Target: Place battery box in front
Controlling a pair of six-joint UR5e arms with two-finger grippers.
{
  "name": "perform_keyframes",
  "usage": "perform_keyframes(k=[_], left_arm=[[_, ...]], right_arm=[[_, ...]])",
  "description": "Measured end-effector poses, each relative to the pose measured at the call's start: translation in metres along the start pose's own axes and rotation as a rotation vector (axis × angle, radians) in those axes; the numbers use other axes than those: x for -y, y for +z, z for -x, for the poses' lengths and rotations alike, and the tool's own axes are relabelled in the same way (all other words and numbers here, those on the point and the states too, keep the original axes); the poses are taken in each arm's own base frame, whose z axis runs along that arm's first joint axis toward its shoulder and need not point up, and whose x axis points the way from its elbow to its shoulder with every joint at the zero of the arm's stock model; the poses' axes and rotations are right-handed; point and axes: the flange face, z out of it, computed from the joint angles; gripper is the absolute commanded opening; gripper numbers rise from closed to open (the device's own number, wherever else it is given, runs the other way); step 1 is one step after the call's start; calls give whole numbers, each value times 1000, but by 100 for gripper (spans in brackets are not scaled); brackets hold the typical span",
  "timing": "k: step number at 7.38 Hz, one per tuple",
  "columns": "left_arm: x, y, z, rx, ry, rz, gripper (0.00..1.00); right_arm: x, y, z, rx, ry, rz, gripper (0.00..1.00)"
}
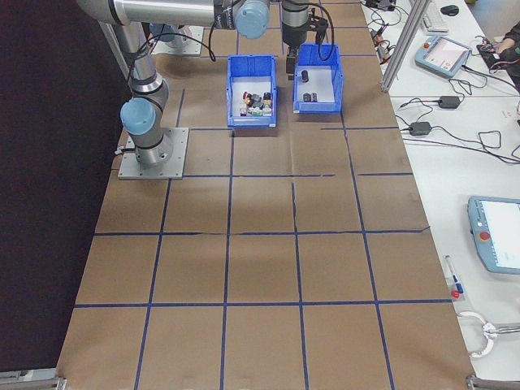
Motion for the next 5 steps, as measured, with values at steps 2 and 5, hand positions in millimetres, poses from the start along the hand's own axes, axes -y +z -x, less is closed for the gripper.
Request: perform_keyframes(k=[2,5], left_arm=[[-1,0,0,-2,0,0,100],[-7,0,-1,0,2,15,100]], right_arm=[[1,2,6,-5,-11,0,100],[1,5,7,-10,-14,5,100]])
